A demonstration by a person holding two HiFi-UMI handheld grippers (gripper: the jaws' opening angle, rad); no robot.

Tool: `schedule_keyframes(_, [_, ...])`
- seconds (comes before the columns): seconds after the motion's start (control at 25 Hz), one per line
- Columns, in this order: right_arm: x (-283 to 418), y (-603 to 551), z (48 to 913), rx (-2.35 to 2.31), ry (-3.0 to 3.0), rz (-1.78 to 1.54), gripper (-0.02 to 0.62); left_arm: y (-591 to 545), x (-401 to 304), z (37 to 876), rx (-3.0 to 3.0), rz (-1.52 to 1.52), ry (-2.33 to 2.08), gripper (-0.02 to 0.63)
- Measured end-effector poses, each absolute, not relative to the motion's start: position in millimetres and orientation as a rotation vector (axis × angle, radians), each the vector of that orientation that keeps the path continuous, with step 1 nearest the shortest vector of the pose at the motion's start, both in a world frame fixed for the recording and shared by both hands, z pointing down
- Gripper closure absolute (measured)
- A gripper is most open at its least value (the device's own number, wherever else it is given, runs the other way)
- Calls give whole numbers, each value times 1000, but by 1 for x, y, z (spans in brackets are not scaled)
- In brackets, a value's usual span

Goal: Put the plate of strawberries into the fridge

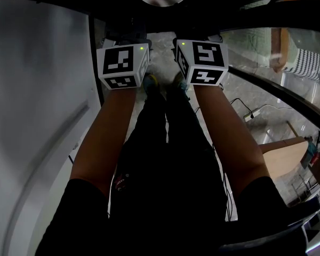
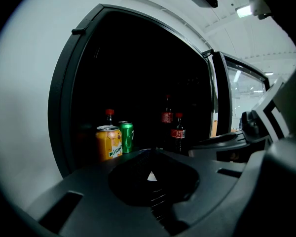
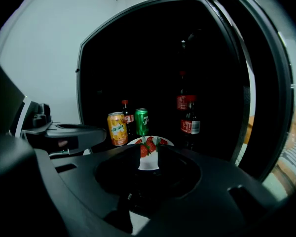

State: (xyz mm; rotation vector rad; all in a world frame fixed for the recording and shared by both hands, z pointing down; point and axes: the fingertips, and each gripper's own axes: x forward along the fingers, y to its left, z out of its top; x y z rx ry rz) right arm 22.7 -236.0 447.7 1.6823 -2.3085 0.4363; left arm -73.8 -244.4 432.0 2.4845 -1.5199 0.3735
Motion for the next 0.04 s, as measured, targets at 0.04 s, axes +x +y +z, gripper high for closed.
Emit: schedule_keyframes(0.04, [22,-235,448,1680,-2310,435,503,-244,-74,432,2484,374,-1519,603])
